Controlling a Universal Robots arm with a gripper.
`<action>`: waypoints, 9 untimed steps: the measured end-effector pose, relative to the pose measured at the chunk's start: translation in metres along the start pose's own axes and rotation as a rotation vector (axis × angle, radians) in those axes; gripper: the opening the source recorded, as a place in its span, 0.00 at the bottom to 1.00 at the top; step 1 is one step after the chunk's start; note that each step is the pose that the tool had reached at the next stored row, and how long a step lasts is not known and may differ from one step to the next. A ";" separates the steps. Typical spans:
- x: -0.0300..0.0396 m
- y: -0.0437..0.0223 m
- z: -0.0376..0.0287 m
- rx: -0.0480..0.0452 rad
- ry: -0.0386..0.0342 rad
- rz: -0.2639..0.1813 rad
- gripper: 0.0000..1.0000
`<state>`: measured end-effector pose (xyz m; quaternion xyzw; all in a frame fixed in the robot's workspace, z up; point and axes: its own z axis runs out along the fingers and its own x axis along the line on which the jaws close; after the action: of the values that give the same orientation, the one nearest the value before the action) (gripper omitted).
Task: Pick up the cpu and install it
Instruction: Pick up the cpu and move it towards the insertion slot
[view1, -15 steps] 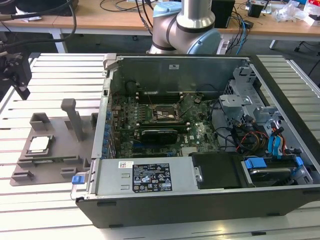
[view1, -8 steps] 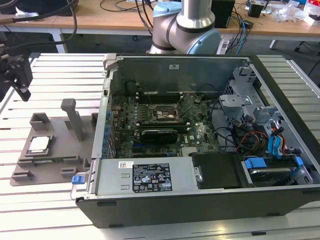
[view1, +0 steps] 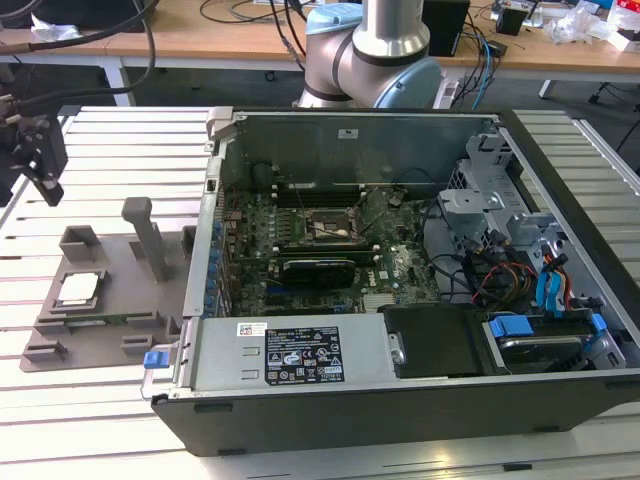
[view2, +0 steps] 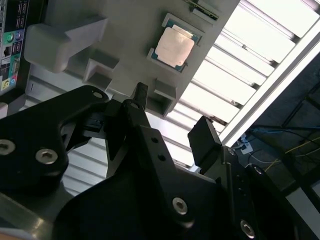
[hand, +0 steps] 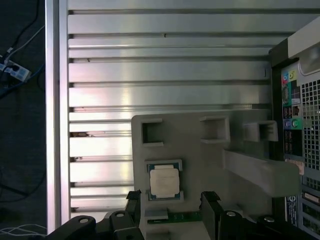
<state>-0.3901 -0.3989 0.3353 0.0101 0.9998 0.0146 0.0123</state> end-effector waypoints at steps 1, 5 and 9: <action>0.0000 0.0000 0.0010 0.0001 0.0001 0.000 0.60; 0.0001 -0.0001 0.0039 0.0001 0.0000 0.000 0.60; 0.0002 -0.0003 0.0097 0.0001 0.0000 0.000 0.60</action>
<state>-0.3901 -0.3989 0.3256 0.0101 0.9998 0.0145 0.0123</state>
